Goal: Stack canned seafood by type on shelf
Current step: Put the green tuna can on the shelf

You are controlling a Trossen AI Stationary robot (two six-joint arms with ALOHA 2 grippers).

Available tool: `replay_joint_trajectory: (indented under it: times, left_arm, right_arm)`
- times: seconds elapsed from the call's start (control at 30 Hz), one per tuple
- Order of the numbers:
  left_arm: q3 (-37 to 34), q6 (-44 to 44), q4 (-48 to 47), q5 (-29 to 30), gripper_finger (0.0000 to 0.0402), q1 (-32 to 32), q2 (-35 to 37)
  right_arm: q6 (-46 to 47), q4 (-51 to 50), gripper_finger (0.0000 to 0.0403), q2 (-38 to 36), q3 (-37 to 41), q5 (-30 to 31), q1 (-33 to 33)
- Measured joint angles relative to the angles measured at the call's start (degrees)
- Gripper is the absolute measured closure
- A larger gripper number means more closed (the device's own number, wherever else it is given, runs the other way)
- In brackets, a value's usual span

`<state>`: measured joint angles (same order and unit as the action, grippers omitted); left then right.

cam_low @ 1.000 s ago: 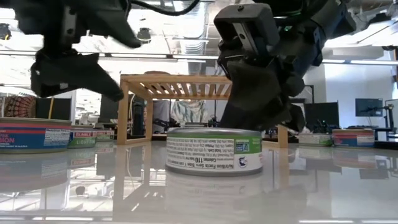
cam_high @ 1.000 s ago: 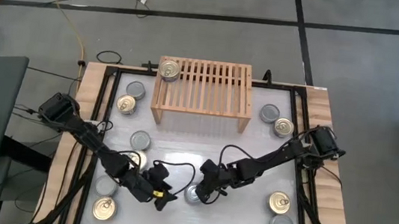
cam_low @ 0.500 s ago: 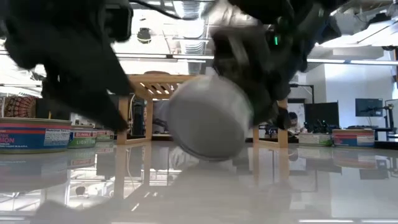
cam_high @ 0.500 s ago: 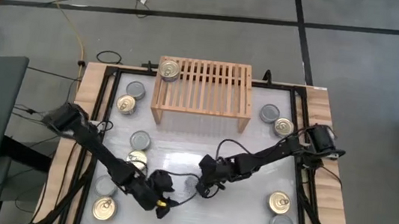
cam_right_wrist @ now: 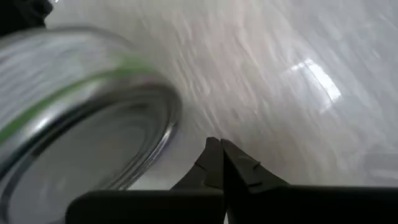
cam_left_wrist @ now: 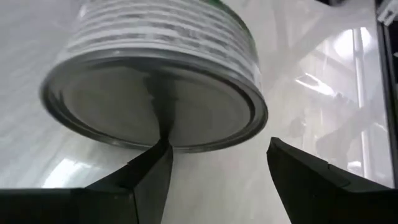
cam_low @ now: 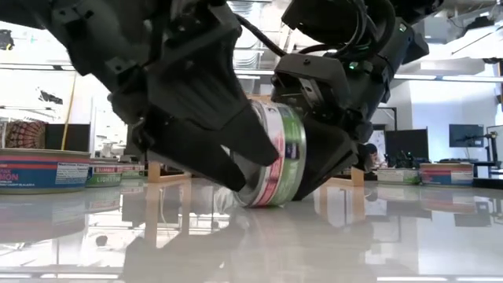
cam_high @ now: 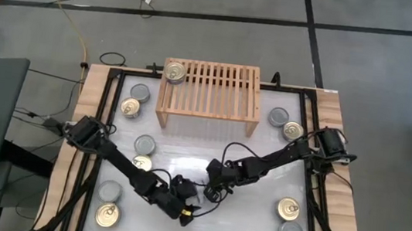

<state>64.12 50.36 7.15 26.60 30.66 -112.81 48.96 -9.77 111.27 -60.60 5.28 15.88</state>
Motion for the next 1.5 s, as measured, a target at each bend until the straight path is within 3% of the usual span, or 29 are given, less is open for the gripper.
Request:
replay_joint_trajectory:
  times: [0.27,0.5,0.97,1.17,1.5]
  left_arm:
    - [-0.02,1.84,0.10,-0.36,0.0152,-0.77,-0.04]
    - [-0.02,3.44,0.14,-2.35,0.0152,-0.77,-0.04]
    - [-0.11,1.33,-1.98,-2.07,0.0152,-2.29,3.22]
    - [-0.10,-3.71,-3.23,0.56,0.0152,-2.92,7.53]
    - [-0.11,-6.47,-1.98,1.76,0.0152,-7.22,7.78]
  right_arm:
    - [-3.70,-8.68,0.0364,-6.04,0.28,1.53,-1.15]
    - [-5.20,-16.73,0.0371,-9.82,0.24,4.09,-1.89]
    - [-1.30,-18.16,0.0347,-11.37,0.02,4.28,2.79]
    - [-0.20,-17.94,0.0347,-10.61,0.02,7.50,5.76]
    - [0.30,-14.99,0.0347,-10.67,-0.02,11.28,8.17]
